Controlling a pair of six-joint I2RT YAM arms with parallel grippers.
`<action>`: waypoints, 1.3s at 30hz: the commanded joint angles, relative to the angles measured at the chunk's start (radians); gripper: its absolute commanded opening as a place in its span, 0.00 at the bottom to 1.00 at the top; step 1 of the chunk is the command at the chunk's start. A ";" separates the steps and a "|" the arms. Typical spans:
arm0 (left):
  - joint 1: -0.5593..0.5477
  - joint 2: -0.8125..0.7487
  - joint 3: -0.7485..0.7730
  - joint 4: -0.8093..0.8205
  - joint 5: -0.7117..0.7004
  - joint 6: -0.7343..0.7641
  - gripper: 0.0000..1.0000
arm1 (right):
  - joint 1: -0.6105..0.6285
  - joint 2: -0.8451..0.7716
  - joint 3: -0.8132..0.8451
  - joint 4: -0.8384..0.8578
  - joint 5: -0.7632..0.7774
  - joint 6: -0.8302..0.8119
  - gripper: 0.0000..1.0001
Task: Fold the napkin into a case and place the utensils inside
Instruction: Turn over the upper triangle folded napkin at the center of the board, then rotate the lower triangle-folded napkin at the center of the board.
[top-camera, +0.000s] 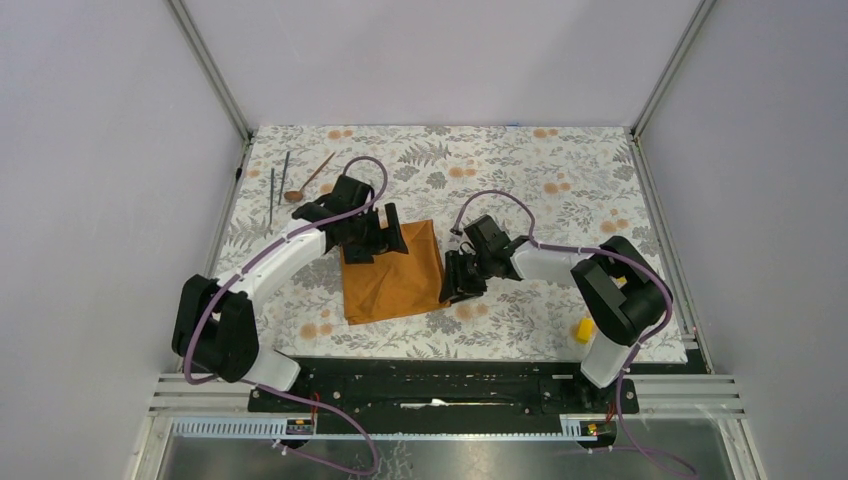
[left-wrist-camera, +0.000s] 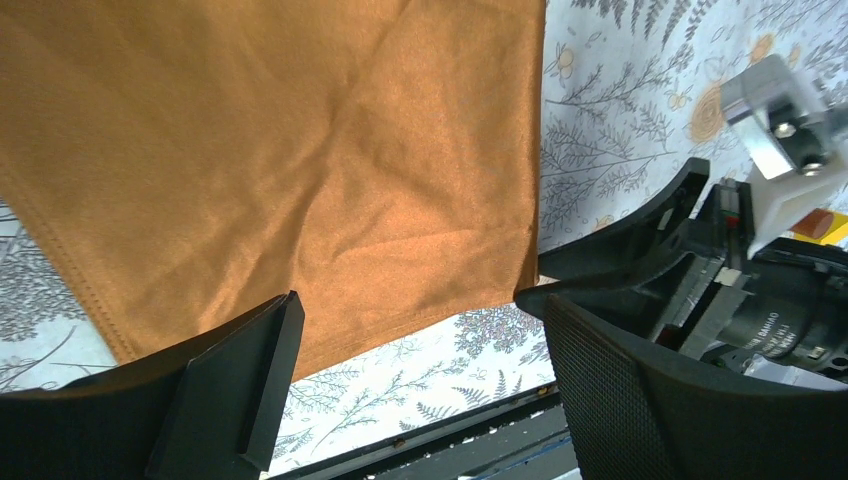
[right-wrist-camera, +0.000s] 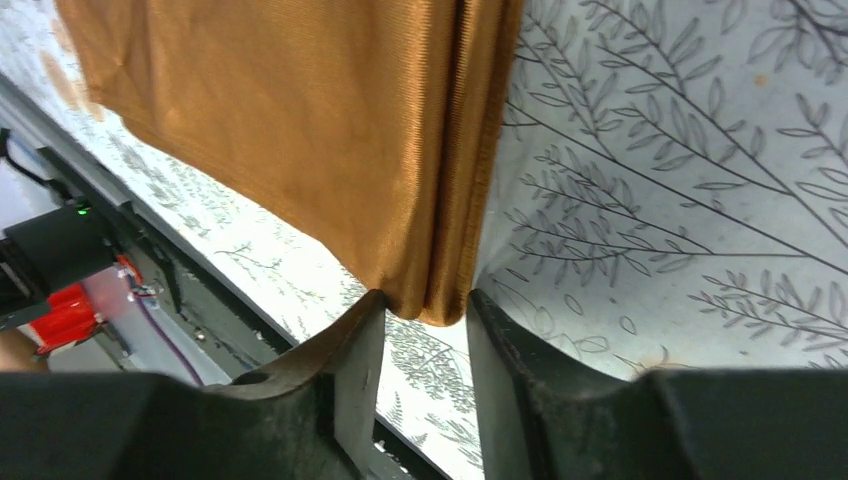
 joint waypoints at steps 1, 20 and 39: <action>0.016 -0.054 -0.019 0.010 -0.031 0.027 0.95 | 0.007 0.040 0.028 -0.178 0.110 -0.106 0.39; 0.220 -0.167 -0.164 0.064 0.086 0.002 0.98 | -0.142 0.180 0.256 -0.393 0.152 -0.335 0.00; 0.311 0.155 -0.023 0.379 0.413 -0.182 0.90 | -0.272 0.564 1.225 -0.747 0.517 -0.592 0.57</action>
